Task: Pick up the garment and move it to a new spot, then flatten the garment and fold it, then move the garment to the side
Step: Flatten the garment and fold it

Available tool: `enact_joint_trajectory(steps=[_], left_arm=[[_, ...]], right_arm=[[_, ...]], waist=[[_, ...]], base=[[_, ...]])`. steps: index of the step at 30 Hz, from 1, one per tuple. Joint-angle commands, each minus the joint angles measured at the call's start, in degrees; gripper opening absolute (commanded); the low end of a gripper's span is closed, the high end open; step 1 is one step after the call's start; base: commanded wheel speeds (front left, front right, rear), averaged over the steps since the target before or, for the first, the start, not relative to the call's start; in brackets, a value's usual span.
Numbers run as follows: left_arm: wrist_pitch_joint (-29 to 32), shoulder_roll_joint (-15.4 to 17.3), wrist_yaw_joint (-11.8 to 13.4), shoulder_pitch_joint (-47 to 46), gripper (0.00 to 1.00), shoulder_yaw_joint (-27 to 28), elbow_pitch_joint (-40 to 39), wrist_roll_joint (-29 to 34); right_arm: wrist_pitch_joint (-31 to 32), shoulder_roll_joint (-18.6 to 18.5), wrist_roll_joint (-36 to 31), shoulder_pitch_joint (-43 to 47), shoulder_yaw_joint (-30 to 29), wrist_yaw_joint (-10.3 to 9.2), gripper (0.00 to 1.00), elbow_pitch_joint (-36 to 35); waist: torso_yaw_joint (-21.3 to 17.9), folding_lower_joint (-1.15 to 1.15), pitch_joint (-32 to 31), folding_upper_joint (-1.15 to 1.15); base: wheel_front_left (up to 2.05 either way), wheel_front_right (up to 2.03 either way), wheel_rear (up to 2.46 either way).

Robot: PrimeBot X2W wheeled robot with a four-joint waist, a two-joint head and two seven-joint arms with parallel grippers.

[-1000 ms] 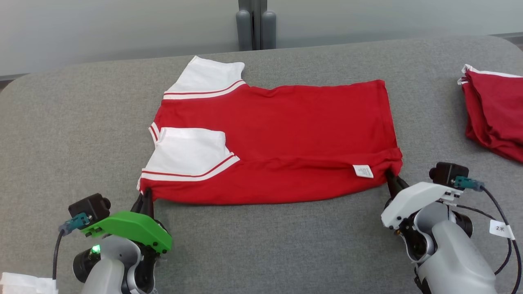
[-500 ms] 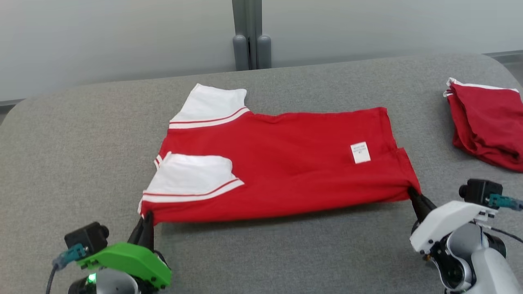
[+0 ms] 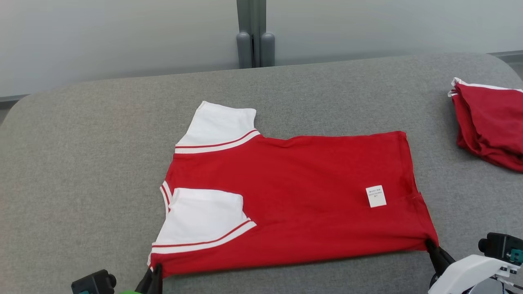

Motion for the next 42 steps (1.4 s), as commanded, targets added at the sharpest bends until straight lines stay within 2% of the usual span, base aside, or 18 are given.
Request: enact_joint_trajectory(steps=[1,6,10,15,22,23,26,31,36,42], left_arm=[[0.2,0.7,0.3,0.4,1.00,0.3,-0.3,0.1],[1.0,3.5,0.7,-2.4,1.00,1.6,-2.1,1.4],[3.2,6.7,-0.5,-8.8,1.00,1.8,-3.0,2.9],[7.0,10.9,-4.9,-22.1,1.00,-0.2,0.0,4.8],[15.9,14.8,-11.4,-43.0,1.00,-3.8,11.9,6.1],[17.8,15.6,-13.0,-46.6,1.00,-4.4,14.0,5.9],[22.0,16.4,-14.9,-53.1,1.00,-5.0,18.4,4.7],[26.6,16.7,-14.8,-61.4,1.00,-5.1,26.6,4.3],[30.3,17.6,-14.8,-65.8,1.00,-5.9,32.6,4.4],[30.2,18.8,-15.0,-68.1,1.00,-6.5,36.8,5.7]], right_arm=[[-0.7,-0.2,0.4,1.1,-0.3,-0.08,1.00,-0.3],[-4.3,-0.1,2.6,2.1,-0.6,-0.08,1.00,-1.1],[-6.9,-0.1,1.7,0.2,-0.2,-0.08,1.00,-2.8],[-9.3,-0.1,1.1,-4.4,2.5,-0.07,1.00,-5.9],[-10.1,-0.1,-0.4,-13.9,8.7,-0.07,1.00,-6.6],[-10.3,-0.1,-0.7,-15.9,10.1,-0.07,1.00,-6.2],[-11.1,-0.2,-1.0,-19.8,12.7,-0.07,1.00,-5.1],[-13.0,-0.5,-1.0,-26.1,17.4,-0.07,1.00,-2.2],[-14.4,-0.9,-0.2,-30.8,21.0,-0.07,1.00,0.1],[-15.9,-1.8,0.7,-34.2,23.4,-0.07,1.00,2.4]], waist=[[-0.5,0.00,0.1,0.00],[-1.9,0.00,0.8,0.00],[-3.2,0.00,2.4,0.00],[-4.9,0.00,5.8,0.00],[-8.6,0.00,12.5,0.00],[-9.5,0.00,13.9,0.00],[-11.3,0.00,16.8,0.00],[-14.2,0.00,20.4,0.00],[-16.8,0.00,22.4,0.00],[-18.7,0.00,23.1,0.00]], base=[[0.00,0.00,0.00],[0.00,0.00,0.00],[0.00,0.00,0.00],[0.00,0.00,0.00],[0.00,0.00,0.00],[0.00,0.00,0.00],[0.00,0.00,0.00],[0.00,0.00,0.00],[0.00,0.00,0.00],[0.00,0.00,0.00]])
